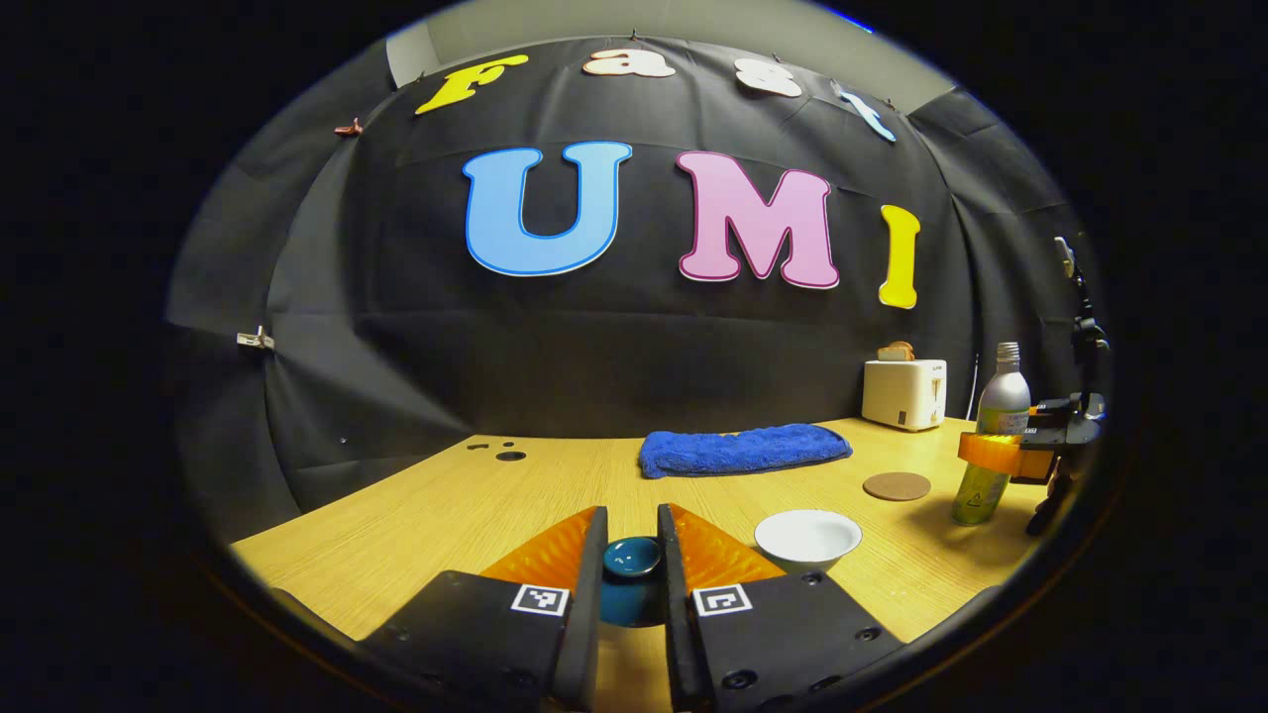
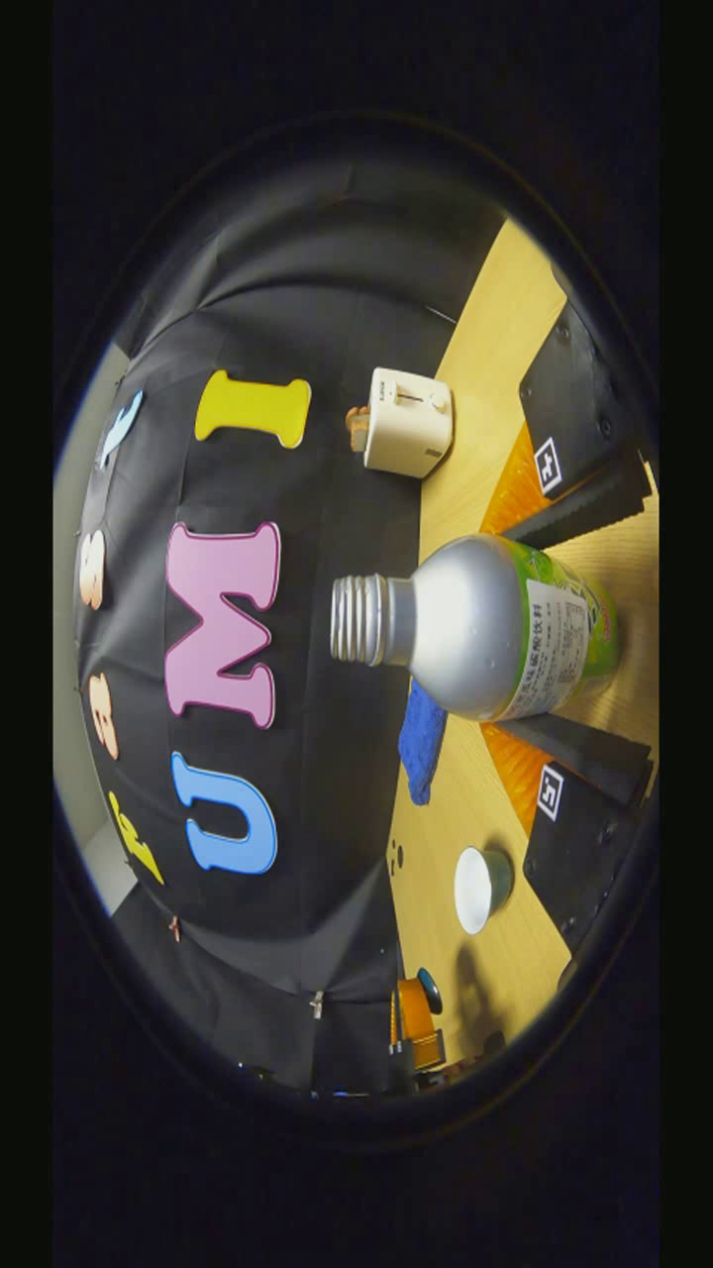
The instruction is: Open the teacup lid with one hand, grasp the water bottle and pour water into the teacup with the other hand; after pouring, place the water bottle on the coaster and then close the teacup lid.
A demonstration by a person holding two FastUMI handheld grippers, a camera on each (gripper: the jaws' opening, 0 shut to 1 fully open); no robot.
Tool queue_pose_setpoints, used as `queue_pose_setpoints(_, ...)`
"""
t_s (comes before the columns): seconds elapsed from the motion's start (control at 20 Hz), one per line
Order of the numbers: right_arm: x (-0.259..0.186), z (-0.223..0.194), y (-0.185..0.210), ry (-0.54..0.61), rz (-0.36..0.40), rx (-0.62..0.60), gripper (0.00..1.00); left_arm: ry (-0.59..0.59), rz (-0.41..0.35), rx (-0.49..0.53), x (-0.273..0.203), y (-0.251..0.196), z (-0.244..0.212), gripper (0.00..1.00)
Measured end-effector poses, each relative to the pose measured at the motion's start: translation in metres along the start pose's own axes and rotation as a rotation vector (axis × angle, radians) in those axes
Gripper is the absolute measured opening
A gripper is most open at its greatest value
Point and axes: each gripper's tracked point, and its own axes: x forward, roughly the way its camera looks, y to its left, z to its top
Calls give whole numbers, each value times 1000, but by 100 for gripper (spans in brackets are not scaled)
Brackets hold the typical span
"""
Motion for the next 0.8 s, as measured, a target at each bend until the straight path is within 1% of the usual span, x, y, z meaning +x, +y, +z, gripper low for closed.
queue_pose_setpoints(0.15,0,3,6,-6,1,-119,80,0,13,0,1,9,0,31)
queue_pose_setpoints(0.25,1,8,12,-6,17,-167,78,1,22,0,3,14,0,31)
queue_pose_setpoints(0.4,7,23,19,-28,22,-276,78,2,39,0,4,25,0,31)
queue_pose_setpoints(0.55,19,38,32,-53,35,-418,78,3,65,0,6,41,-1,31)
queue_pose_setpoints(0.6,22,42,36,-65,39,-466,78,4,74,-1,8,46,0,34)
queue_pose_setpoints(0.65,25,47,41,-77,45,-517,78,4,84,-1,9,51,-1,31)
queue_pose_setpoints(0.8,32,55,51,-109,50,-692,78,5,105,-1,6,66,-2,31)
